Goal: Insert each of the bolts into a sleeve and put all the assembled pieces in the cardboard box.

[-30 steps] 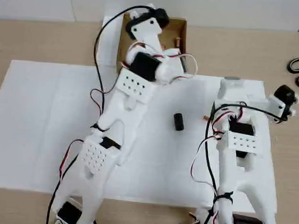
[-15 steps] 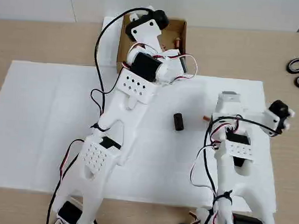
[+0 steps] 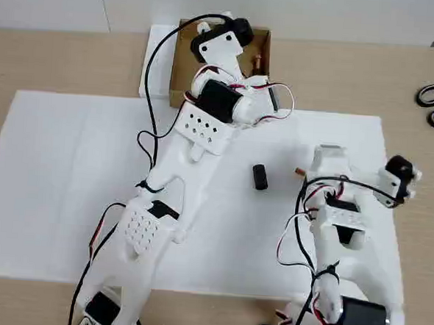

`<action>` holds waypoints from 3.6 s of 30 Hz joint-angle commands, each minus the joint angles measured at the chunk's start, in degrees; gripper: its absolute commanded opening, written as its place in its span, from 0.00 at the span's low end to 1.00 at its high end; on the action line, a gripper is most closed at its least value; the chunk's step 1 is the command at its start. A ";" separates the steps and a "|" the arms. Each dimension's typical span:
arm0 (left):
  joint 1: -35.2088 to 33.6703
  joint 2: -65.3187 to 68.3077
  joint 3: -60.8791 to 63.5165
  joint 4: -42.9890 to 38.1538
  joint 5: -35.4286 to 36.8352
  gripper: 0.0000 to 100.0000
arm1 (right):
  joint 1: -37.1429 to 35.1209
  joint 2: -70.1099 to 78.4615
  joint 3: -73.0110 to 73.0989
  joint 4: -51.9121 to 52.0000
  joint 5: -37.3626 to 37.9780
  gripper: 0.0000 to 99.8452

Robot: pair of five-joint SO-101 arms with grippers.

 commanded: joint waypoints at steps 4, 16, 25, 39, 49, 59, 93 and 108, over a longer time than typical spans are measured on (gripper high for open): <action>0.18 -10.29 -0.31 1.05 0.09 0.09 | 0.92 6.64 -0.53 -7.43 -2.55 0.10; 0.44 -12.48 5.67 1.05 -3.43 0.01 | -0.13 6.64 -0.62 -7.78 -0.44 0.04; 0.26 -12.48 5.85 1.05 -3.52 0.01 | -0.48 6.46 -0.79 -7.78 2.73 0.01; 0.62 -12.40 5.76 1.05 -3.52 0.01 | -4.62 -14.29 5.45 -7.25 6.33 0.00; 2.37 -12.48 5.67 1.05 -3.52 0.01 | -1.54 -15.16 -0.62 -7.60 5.54 0.10; 5.71 -12.48 5.85 1.05 -3.34 0.01 | -5.23 -3.30 -8.70 -7.52 -8.35 0.20; 7.38 -12.40 5.67 0.97 -2.29 0.01 | -0.75 3.21 -10.37 3.30 -0.88 0.20; 7.30 -11.96 5.85 0.97 -2.46 0.01 | -3.38 -14.20 -13.27 13.49 -0.53 0.14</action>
